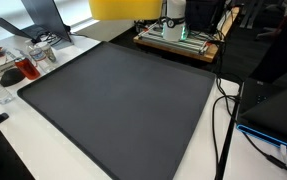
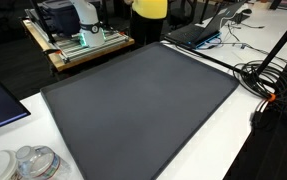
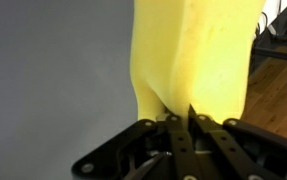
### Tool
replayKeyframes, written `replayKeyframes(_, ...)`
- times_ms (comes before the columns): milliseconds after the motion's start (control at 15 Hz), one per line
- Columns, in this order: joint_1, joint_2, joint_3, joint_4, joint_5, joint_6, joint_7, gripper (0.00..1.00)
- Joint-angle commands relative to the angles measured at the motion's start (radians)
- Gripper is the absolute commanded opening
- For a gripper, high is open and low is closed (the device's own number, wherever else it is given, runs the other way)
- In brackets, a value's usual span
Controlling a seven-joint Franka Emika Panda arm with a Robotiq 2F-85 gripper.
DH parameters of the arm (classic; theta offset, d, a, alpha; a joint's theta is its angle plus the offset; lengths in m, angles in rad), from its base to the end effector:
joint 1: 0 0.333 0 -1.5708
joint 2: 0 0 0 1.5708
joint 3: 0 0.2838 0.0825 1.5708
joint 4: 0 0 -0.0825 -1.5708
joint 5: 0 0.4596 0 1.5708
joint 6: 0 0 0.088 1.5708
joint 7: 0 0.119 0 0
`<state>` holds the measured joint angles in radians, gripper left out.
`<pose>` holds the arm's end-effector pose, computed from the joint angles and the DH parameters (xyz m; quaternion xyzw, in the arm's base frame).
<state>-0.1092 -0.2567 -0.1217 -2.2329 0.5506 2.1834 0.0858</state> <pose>0.5662 -0.1087 0.4307 -0.9210 0.2810 -0.1141 0.2445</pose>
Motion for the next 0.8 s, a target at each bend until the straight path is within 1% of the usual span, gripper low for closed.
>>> replayKeyframes(0, -0.002, 0.028, -0.018, 0.119, 0.041, -0.022, 0.115, 0.03)
replayKeyframes(400, -0.013, 0.036, -0.026, 0.227, 0.056, 0.003, 0.246, 0.03)
replayKeyframes(733, -0.016, 0.045, -0.026, 0.261, 0.059, 0.042, 0.317, 0.04)
